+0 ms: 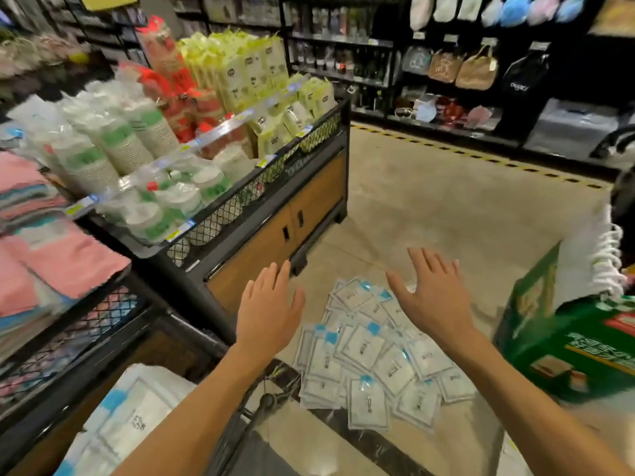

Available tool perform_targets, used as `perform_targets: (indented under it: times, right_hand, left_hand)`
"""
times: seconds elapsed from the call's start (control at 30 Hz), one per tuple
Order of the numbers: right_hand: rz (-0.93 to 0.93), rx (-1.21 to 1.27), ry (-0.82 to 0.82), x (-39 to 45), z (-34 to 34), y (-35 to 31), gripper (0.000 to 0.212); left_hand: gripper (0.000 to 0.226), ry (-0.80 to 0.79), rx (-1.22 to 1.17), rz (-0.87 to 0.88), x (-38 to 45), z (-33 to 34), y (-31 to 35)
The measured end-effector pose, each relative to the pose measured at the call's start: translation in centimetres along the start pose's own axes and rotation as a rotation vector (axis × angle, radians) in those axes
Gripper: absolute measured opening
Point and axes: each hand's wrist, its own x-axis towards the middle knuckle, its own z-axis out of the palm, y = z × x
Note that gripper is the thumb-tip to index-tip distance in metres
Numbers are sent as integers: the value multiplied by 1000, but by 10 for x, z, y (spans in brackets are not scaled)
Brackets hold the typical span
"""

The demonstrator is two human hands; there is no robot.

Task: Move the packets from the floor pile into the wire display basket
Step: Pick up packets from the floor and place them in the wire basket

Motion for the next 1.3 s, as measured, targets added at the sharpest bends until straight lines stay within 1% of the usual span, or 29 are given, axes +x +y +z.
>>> perform_targets:
  times: [0.17,0.27,0.4,0.5,0.6,0.7,0.83,0.93,1.03,1.13,1.17,1.3]
  right_hand:
    - [159,-30,-64,8,21,49,73]
    - [249,-35,-44,11,40,66,72]
    - [374,-58,-67,17,63,76,71]
    - [433,-69,-76,21,79,77,71]
    - [489,-72,-116,35,103,78,76]
    - [513,-81,-148,44,139,86,81]
    - [537,-62,-206,59,208,111,89]
    - [528,-33,-282,72,274,135,85]
    - [502,-29,-361,82,349,162,87]
    - [484,-43,-402,91,426,188,89]
    - [484,-36,-416,91,453,197,88]
    - [486,-21,-405,89,563,230,83]
  left_hand:
    - [64,-67,12,65,40,29,16]
    - [63,-126,26,112,68,52,16]
    - [61,-212,32,175,109,91,7]
    - [59,-260,13,208,137,118,2]
    - [61,-314,17,221,167,152,-8]
    - [64,-388,70,215,184,194,-21]
    - [70,-450,108,184,197,268,-34]
    - [77,-469,115,166,205,335,-43]
    - [69,-490,124,119,211,410,-51]
    - [74,-527,160,112,217,488,-61]
    - [73,-543,171,112,219,514,-67]
    - [69,-574,216,143,229,618,-96]
